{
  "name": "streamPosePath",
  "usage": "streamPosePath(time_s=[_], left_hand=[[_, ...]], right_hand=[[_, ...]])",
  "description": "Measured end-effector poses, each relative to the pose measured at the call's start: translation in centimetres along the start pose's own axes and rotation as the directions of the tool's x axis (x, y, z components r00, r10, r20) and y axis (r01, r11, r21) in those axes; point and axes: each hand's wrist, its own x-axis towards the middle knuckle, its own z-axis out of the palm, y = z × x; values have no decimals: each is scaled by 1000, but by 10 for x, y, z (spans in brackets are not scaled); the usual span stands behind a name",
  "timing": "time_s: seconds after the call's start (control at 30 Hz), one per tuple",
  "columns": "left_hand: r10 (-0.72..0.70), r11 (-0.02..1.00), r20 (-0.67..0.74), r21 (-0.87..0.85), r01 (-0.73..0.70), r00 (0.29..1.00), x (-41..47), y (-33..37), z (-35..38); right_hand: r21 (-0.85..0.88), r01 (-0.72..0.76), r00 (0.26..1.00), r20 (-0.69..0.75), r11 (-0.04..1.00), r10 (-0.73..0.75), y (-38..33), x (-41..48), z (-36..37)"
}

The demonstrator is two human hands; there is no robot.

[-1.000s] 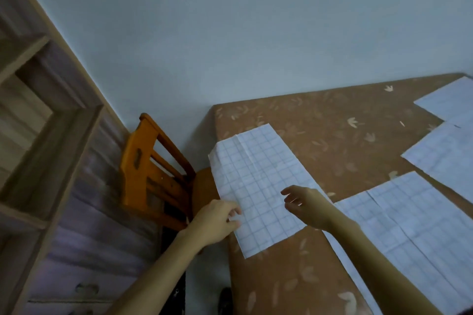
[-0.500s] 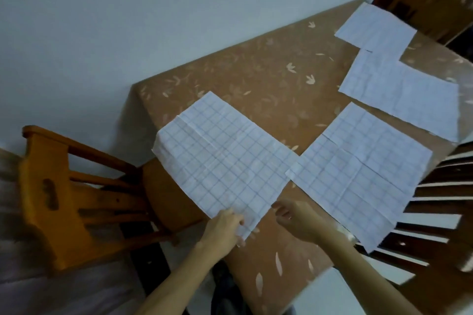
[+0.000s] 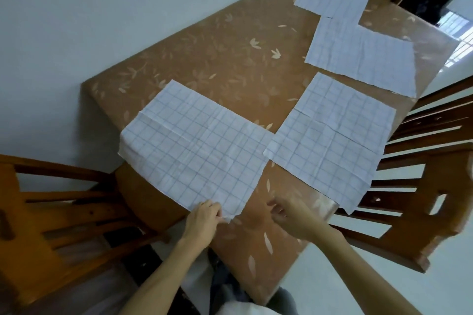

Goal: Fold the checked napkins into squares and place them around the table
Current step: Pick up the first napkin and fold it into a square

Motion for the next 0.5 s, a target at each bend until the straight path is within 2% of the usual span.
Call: streamPosePath(time_s=[0.13, 0.23, 0.3, 0.5], left_hand=[[25, 983, -23, -183, -29, 999, -4, 17, -11], [14, 909, -42, -416, -30, 999, -9, 48, -25], [15, 841, -75, -539, -53, 997, -14, 71, -35], [130, 721, -157, -663, -202, 979, -40, 137, -63]], right_hand=[[25, 15, 1000, -15, 1000, -15, -2, -8, 0], [35, 24, 998, -53, 999, -22, -5, -14, -3], [104, 25, 995, -94, 994, -15, -8, -20, -7], [388, 180, 976, -182, 904, -117, -10, -40, -26]])
